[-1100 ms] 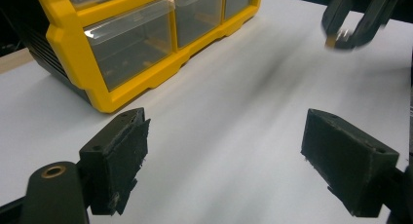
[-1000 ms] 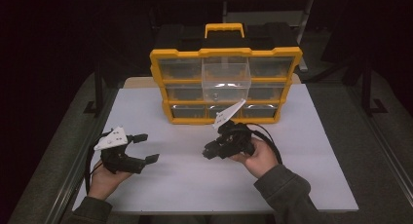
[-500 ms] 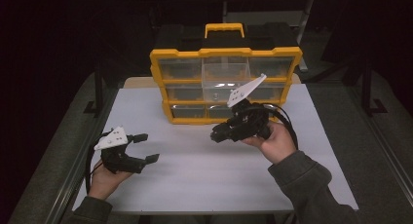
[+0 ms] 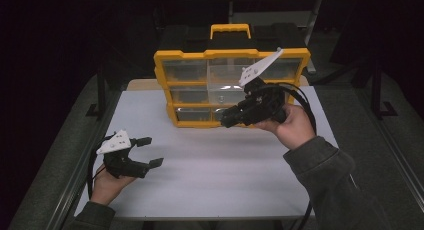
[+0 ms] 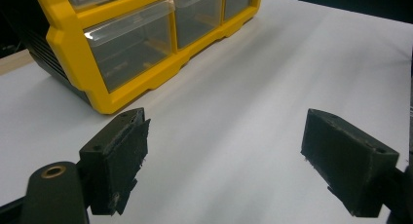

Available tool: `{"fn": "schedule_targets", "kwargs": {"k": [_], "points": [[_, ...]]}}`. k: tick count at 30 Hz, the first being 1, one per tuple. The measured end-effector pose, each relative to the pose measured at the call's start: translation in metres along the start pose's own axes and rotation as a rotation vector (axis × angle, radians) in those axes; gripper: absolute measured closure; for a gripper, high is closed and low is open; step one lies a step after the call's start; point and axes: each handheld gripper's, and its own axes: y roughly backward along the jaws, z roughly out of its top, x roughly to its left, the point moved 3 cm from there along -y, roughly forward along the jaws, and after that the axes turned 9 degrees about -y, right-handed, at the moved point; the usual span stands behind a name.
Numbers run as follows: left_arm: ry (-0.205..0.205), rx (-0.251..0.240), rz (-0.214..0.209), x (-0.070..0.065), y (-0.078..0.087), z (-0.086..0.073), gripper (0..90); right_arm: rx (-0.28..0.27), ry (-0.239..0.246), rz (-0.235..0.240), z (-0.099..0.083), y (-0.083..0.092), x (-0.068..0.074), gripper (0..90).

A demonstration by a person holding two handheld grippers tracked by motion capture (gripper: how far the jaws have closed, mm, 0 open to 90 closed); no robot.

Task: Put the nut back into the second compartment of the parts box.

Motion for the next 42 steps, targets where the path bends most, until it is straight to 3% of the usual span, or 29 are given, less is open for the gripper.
{"fn": "schedule_targets", "kwargs": {"k": [8,20,26,28,31,34,38,42], "points": [[-0.002,0.0,0.001,0.0,0.0,0.0,16.9,-0.027,-0.012,-0.004,0.022,0.02,-0.007,68.9],[0.001,-0.002,0.002,0.0,0.001,0.0,16.9,-0.049,-0.025,-0.061,0.055,0.04,-0.023,68.8],[0.009,-0.003,-0.001,0.0,0.002,0.0,16.9,-0.042,-0.041,-0.099,0.065,0.044,-0.033,68.9],[0.006,-0.003,0.002,0.0,0.002,0.0,16.9,-0.045,-0.07,-0.101,0.068,0.044,-0.036,68.9],[0.008,-0.003,0.001,0.001,0.002,0.0,16.9,-0.046,-0.053,-0.124,0.07,0.043,-0.043,68.8],[0.008,-0.004,0.001,0.001,0.002,0.0,16.9,-0.048,-0.067,-0.127,0.072,0.043,-0.046,68.8],[-0.011,0.0,0.003,0.002,0.003,0.0,16.9,-0.031,-0.076,-0.15,0.074,0.036,-0.06,68.8],[0.003,-0.013,0.004,0.002,0.003,0.0,16.9,-0.008,-0.096,-0.162,0.073,0.029,-0.068,68.8]]}}
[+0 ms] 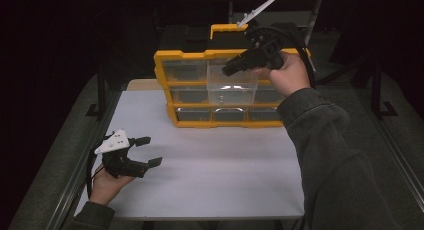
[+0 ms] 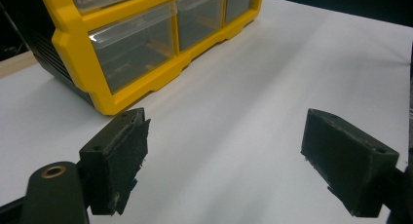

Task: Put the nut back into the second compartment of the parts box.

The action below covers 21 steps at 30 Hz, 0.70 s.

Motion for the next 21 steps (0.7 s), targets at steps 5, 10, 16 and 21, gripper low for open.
{"fn": "schedule_targets", "kwargs": {"k": [5,10,16,21], "points": [[-0.001,0.004,0.001,0.0,0.0,0.0,16.9,0.022,-0.008,-0.016,-0.002,-0.01,-0.005,68.8],[-0.003,0.01,0.0,0.001,0.001,0.0,16.9,0.036,-0.029,-0.015,-0.005,-0.017,-0.011,67.9],[-0.003,0.005,-0.007,0.0,0.001,0.002,16.9,0.022,-0.037,-0.014,-0.006,-0.015,-0.015,66.6],[-0.005,-0.006,-0.003,0.001,0.003,0.003,16.9,-0.006,-0.038,0.004,-0.007,-0.008,-0.015,71.1]]}}
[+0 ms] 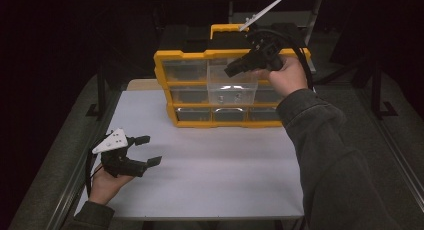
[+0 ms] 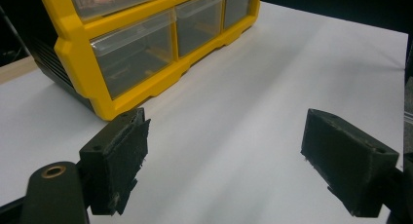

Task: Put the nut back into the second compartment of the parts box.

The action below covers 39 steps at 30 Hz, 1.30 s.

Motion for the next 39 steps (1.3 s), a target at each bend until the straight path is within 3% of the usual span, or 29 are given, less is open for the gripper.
{"fn": "schedule_targets", "kwargs": {"k": [6,13,29,39], "points": [[0.015,-0.005,0.002,0.002,0.0,-0.001,16.9,-0.044,0.007,0.058,-0.003,0.012,0.002,79.6],[0.023,-0.003,0.002,0.002,0.0,-0.002,16.9,-0.056,0.015,0.1,-0.009,0.022,0.015,87.1],[0.018,0.004,0.004,0.002,0.0,-0.003,17.0,-0.056,0.065,0.157,-0.029,0.025,0.037,88.5],[0.01,0.008,0.001,0.001,0.0,-0.002,16.9,-0.056,0.036,0.182,-0.051,0.023,0.046,88.4]]}}
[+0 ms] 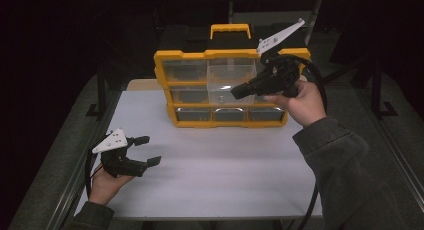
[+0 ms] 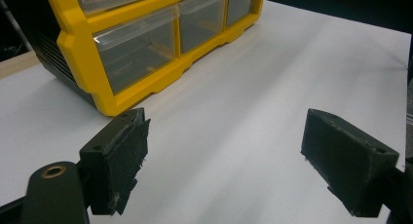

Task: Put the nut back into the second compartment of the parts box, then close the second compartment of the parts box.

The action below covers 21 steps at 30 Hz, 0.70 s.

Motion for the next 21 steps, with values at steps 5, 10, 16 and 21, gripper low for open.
{"fn": "schedule_targets", "kwargs": {"k": [5,10,16,21], "points": [[-0.004,-0.001,0.001,0.0,0.0,0.0,16.9,0.011,-0.001,-0.007,-0.01,-0.005,-0.001,88.5],[0.002,-0.002,0.0,0.0,0.0,0.0,16.9,0.017,0.016,-0.03,-0.016,-0.009,-0.004,88.4],[0.008,-0.009,-0.001,-0.002,0.0,0.0,17.0,0.03,0.016,-0.042,-0.019,-0.013,-0.006,88.5],[0.007,-0.008,0.006,-0.001,0.001,0.0,17.0,0.038,0.022,-0.053,-0.02,-0.016,-0.006,88.5]]}}
